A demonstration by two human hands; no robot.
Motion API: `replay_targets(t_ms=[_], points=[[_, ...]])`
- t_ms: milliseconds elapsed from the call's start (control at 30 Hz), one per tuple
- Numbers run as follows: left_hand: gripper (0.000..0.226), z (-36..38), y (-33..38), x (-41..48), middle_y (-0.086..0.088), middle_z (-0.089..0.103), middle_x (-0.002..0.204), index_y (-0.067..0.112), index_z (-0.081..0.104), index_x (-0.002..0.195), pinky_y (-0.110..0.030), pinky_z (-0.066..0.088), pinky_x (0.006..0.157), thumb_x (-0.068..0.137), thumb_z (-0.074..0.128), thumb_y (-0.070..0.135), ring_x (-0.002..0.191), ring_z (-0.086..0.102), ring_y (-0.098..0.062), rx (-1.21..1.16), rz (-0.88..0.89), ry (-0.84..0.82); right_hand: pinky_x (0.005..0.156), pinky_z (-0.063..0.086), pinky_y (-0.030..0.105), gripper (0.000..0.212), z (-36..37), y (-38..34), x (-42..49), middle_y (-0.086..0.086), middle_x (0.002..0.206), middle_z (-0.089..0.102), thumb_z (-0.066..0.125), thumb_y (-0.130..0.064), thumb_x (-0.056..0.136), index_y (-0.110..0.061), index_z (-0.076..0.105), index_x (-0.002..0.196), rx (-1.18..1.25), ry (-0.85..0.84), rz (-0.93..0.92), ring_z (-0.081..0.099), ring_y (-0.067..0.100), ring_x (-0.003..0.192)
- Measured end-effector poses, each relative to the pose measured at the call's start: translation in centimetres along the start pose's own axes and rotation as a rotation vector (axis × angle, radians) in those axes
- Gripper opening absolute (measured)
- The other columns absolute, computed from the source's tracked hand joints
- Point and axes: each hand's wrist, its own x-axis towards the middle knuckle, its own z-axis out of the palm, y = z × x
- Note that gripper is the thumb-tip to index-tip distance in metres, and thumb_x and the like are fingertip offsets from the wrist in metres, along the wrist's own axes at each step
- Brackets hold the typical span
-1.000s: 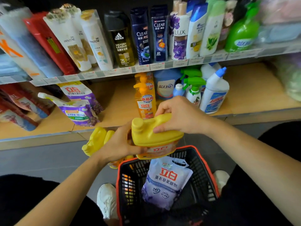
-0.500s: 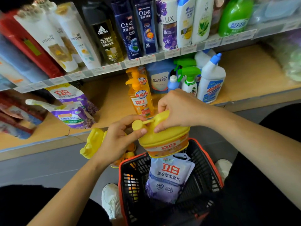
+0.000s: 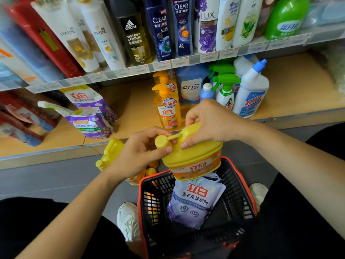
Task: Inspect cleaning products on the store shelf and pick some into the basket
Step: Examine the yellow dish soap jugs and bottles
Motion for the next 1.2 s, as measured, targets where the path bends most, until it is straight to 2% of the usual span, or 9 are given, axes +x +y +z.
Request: replay_targets(t_ms=[67, 233, 367, 467, 600, 867, 1033, 1133, 1200], points=[[0.032, 0.6, -0.1, -0.3, 0.004, 0.073, 0.106, 0.008, 0.069, 0.113, -0.022, 0.054, 0.081, 0.084, 0.077, 0.021, 0.098, 0.069, -0.011, 0.119, 0.072, 0.103, 0.051, 0.037, 0.014, 0.036, 0.0, 0.0, 0.0, -0.012, 0.058, 0.055, 0.092, -0.045, 0.059, -0.022, 0.066, 0.065, 0.016, 0.025, 0.004, 0.052, -0.003, 0.061], [0.03, 0.9, -0.5, -0.7, 0.007, 0.07, 0.11, 0.026, 0.065, 0.12, -0.023, 0.054, 0.071, 0.091, 0.074, 0.029, 0.089, 0.067, -0.017, 0.411, 0.314, 0.29, 0.051, 0.038, 0.017, 0.039, 0.2, -0.2, -0.1, -0.011, 0.058, 0.055, 0.093, -0.045, 0.057, -0.017, 0.068, 0.07, 0.064, 0.118, 0.005, 0.051, 0.001, 0.061], [0.029, 0.9, -1.4, -0.4, 0.0, 0.068, 0.116, 0.015, 0.066, 0.121, -0.015, 0.044, 0.081, 0.094, 0.073, 0.023, 0.108, 0.063, -0.009, 0.613, 0.464, 0.338, 0.056, 0.043, 0.025, 0.038, 0.2, -0.5, -0.2, -0.008, 0.065, 0.062, 0.094, -0.042, 0.057, -0.017, 0.069, 0.071, 0.098, 0.149, -0.011, 0.058, 0.008, 0.068], [0.024, 0.8, -1.5, -0.2, -0.001, 0.066, 0.115, 0.014, 0.067, 0.121, -0.018, 0.044, 0.083, 0.098, 0.068, 0.021, 0.108, 0.062, -0.011, 0.628, 0.491, 0.349, 0.062, 0.047, 0.035, 0.039, 0.4, -0.7, -0.2, 0.0, 0.071, 0.067, 0.094, -0.041, 0.057, -0.016, 0.07, 0.073, 0.113, 0.174, -0.019, 0.061, 0.016, 0.074], [0.013, 1.6, -0.8, 0.1, -0.002, 0.066, 0.102, 0.008, 0.071, 0.107, -0.025, 0.048, 0.079, 0.1, 0.064, 0.018, 0.097, 0.062, -0.01, 0.592, 0.484, 0.381, 0.058, 0.041, 0.031, 0.041, 1.2, -1.2, -0.3, 0.003, 0.071, 0.067, 0.094, -0.041, 0.058, -0.013, 0.069, 0.073, 0.118, 0.169, -0.055, 0.058, 0.019, 0.074], [0.006, 1.9, 0.6, -0.4, 0.004, 0.07, 0.088, 0.015, 0.071, 0.093, -0.019, 0.045, 0.074, 0.091, 0.07, 0.021, 0.084, 0.064, -0.006, 0.361, 0.242, 0.383, 0.056, 0.04, 0.023, 0.039, 2.0, -1.3, -0.5, -0.002, 0.069, 0.065, 0.093, -0.045, 0.057, -0.02, 0.068, 0.072, 0.118, 0.159, -0.035, 0.057, 0.012, 0.072], [0.014, 0.2, 0.5, -0.5, 0.01, 0.071, 0.103, 0.02, 0.073, 0.105, -0.031, 0.052, 0.079, 0.093, 0.07, 0.026, 0.099, 0.066, -0.016, 0.394, 0.251, 0.278, 0.061, 0.047, 0.031, 0.037, 1.8, -1.0, -0.1, -0.001, 0.073, 0.069, 0.094, -0.042, 0.057, -0.019, 0.069, 0.073, 0.164, 0.175, -0.02, 0.063, 0.015, 0.074], [0.029, -1.0, 0.3, -0.7, 0.02, 0.068, 0.116, 0.032, 0.066, 0.12, -0.029, 0.056, 0.08, 0.092, 0.071, 0.035, 0.112, 0.064, -0.016, 0.383, 0.239, 0.236, 0.06, 0.049, 0.023, 0.036, 1.5, -0.8, 0.1, -0.008, 0.072, 0.069, 0.095, -0.038, 0.057, -0.019, 0.07, 0.073, 0.189, 0.195, -0.015, 0.065, 0.011, 0.075], [0.041, -1.6, 0.0, -0.8, 0.014, 0.068, 0.122, 0.027, 0.063, 0.13, -0.03, 0.057, 0.088, 0.091, 0.074, 0.032, 0.117, 0.064, -0.017, 0.321, 0.217, 0.217, 0.058, 0.049, 0.019, 0.036, 1.1, -0.6, 0.2, -0.008, 0.072, 0.069, 0.095, -0.037, 0.057, -0.017, 0.07, 0.073, 0.204, 0.212, -0.012, 0.066, 0.01, 0.073]])
